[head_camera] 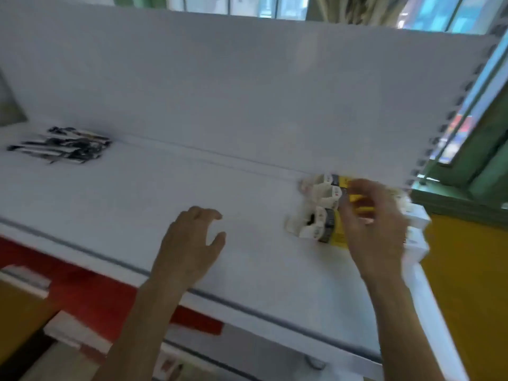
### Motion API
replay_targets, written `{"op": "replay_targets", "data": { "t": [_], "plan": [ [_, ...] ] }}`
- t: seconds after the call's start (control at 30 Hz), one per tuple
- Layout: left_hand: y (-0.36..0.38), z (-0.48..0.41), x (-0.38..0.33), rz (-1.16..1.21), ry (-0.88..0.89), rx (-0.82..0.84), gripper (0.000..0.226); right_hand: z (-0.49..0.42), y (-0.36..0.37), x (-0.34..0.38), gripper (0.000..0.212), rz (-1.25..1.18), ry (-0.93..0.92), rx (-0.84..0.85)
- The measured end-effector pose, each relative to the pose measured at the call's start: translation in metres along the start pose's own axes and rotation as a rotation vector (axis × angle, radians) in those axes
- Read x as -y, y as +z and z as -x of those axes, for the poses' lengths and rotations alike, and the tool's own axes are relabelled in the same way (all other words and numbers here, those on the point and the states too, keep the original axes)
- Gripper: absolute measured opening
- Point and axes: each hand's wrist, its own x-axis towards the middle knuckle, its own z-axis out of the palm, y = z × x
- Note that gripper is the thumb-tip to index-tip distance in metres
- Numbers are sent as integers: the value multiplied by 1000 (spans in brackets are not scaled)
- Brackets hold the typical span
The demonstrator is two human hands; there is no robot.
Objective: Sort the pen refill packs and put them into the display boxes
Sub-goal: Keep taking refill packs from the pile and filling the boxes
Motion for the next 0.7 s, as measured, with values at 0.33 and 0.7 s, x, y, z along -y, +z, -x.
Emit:
{"op": "replay_targets", "data": {
  "t": [0.33,0.7],
  "plan": [
    [-176,112,170,-163,-383,-154,7,119,218,205,26,-259,-184,849],
    [-265,182,288,-246,-574,-199,15,203,337,323,33,-280,-292,1089]
  ]
}}
